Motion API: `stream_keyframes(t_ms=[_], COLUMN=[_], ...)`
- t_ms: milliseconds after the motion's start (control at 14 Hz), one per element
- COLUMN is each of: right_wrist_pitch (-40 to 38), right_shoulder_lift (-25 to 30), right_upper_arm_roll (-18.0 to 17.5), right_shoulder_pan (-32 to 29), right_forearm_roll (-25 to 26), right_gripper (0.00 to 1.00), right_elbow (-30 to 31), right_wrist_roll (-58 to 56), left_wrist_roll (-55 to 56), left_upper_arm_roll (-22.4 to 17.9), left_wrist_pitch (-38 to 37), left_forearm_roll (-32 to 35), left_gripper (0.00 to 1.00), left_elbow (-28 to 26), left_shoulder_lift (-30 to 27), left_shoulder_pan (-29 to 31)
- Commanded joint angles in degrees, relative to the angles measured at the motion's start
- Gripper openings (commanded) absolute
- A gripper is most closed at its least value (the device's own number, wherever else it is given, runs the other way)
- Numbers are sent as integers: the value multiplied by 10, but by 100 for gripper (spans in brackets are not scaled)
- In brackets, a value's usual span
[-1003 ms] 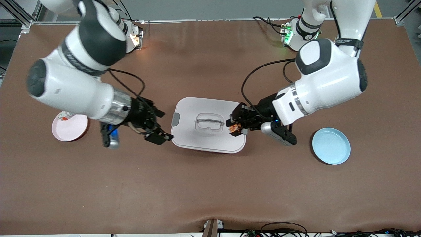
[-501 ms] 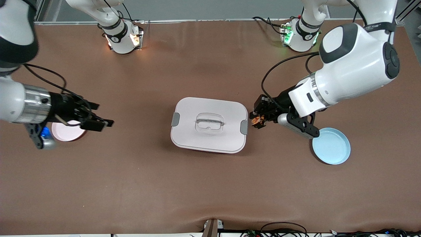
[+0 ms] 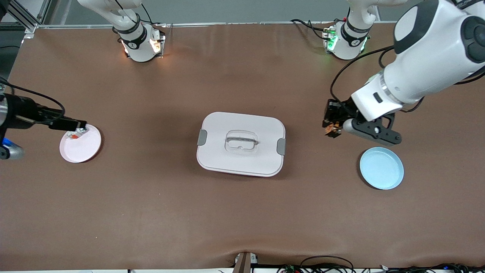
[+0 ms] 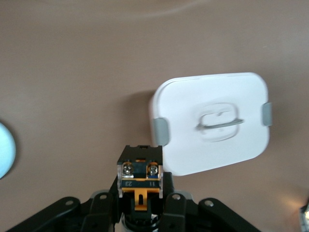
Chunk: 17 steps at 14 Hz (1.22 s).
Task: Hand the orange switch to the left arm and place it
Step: 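Open the right gripper and withdraw while the left gripper carries the switch, then lower the switch with the left gripper onto the light-blue plate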
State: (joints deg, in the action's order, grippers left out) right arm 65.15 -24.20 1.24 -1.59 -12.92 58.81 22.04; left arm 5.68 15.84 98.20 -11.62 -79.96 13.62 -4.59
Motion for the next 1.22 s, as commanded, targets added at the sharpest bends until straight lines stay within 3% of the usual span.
stream_keyframes(t_ms=[0,287,501,788,860,1146], right_wrist_pitch=[-13,-6,-6,-6,-6,3], right_shoulder_lift=[6,2,-4,-5,-5,-5], right_upper_arm_roll=[-10,-10,-10,-11,-11,-12], right_shoulder_pan=[-10,-31,-23,-23,-23,-21], right_forearm_roll=[60,112,118,127,131,143], right_gripper=[100,100,100,100,100,100], right_elbow=[17,27,27,27,27,27], right_wrist_roll=[-88,-180,-194,-196,-197,-197], left_wrist_roll=[-5,-6,6,8,37,342], left_upper_arm_roll=[-1,-1,0,-3,-6,-20], left_wrist_pitch=[-43,-66,-66,-67,-68,-67], left_forearm_roll=[47,82,81,82,81,83], left_gripper=[0,0,0,0,0,0], left_elbow=[-12,-12,-11,-11,-11,-9], left_shoulder_lift=[-31,-49,-50,-50,-45,-46], left_shoulder_pan=[19,59,106,127,126,128])
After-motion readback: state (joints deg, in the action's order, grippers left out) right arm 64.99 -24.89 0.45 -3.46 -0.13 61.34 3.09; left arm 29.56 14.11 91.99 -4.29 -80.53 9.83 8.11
